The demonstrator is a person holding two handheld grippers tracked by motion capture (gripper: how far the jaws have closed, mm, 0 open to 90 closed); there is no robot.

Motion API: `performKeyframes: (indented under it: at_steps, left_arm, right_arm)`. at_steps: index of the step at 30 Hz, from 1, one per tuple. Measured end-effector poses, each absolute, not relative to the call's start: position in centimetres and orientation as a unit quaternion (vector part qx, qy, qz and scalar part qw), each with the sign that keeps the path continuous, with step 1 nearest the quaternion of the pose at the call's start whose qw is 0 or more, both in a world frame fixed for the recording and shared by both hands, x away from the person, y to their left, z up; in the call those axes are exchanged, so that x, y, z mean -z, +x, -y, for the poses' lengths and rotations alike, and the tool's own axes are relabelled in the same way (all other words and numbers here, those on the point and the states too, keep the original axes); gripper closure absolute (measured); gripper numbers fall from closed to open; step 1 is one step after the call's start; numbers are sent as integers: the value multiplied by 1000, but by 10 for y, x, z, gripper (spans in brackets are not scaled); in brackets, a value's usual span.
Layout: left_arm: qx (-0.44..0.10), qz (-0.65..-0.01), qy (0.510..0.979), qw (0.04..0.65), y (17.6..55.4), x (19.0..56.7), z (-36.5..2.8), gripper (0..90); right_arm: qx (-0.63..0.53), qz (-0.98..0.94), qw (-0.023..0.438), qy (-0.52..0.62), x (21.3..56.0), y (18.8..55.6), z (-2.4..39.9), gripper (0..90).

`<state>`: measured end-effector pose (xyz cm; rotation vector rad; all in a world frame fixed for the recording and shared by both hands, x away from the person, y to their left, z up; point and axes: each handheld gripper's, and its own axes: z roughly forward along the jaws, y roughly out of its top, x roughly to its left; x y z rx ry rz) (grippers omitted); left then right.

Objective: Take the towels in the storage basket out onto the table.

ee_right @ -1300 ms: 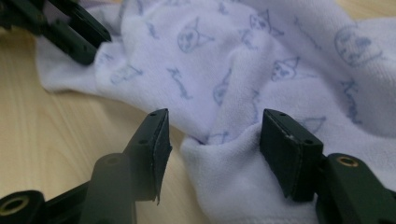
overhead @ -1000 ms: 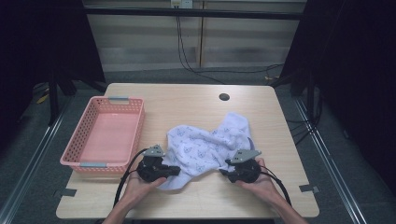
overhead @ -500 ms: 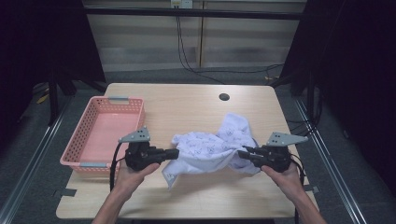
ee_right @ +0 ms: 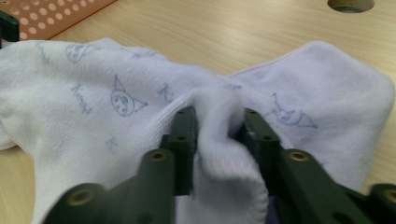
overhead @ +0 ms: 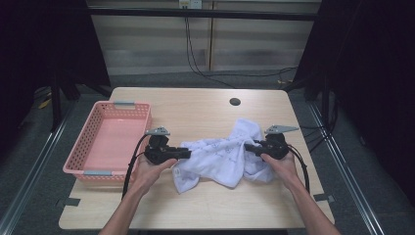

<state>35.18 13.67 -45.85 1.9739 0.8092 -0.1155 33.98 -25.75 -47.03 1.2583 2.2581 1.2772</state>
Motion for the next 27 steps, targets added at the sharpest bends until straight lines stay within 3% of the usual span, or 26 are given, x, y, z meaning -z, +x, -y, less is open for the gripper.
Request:
performKeyframes:
  at_steps: [3, 5, 7, 9, 13, 16, 19, 20, 21, 24, 27]
  left_arm:
    - [57, -340, 799, 493, 344, 458, -146, 606]
    - [54, -344, 800, 488, 336, 459, -151, 565]
    - [55, -341, 805, 482, 329, 464, -155, 531]
    - [56, -346, 805, 479, 323, 470, -156, 504]
    - [57, -347, 812, 467, 320, 477, -154, 505]
    - [59, -346, 807, 474, 319, 478, -154, 587]
    - [52, -343, 812, 469, 320, 480, -154, 746]
    - [51, -344, 810, 472, 320, 479, -154, 784]
    - [53, -341, 809, 475, 320, 478, -156, 819]
    - [54, -339, 803, 487, 318, 474, -159, 845]
    - [49, -339, 801, 491, 316, 469, -163, 844]
  right_arm:
    - [-435, -780, 151, 425, 462, 325, 257, 440]
    - [-445, -772, 159, 425, 453, 313, 259, 411]
    - [-456, -772, 163, 411, 445, 298, 259, 414]
    - [-464, -787, 148, 379, 444, 276, 250, 503]
    - [-446, -813, 132, 351, 456, 266, 232, 563]
    - [-445, -821, 121, 337, 463, 266, 219, 595]
    - [-422, -838, 114, 326, 473, 271, 209, 612]
    - [-412, -840, 132, 328, 473, 272, 210, 629]
    - [-419, -828, 138, 346, 468, 276, 218, 697]
    - [-425, -807, 157, 379, 461, 283, 243, 840]
    - [-429, -793, 153, 404, 463, 283, 263, 844]
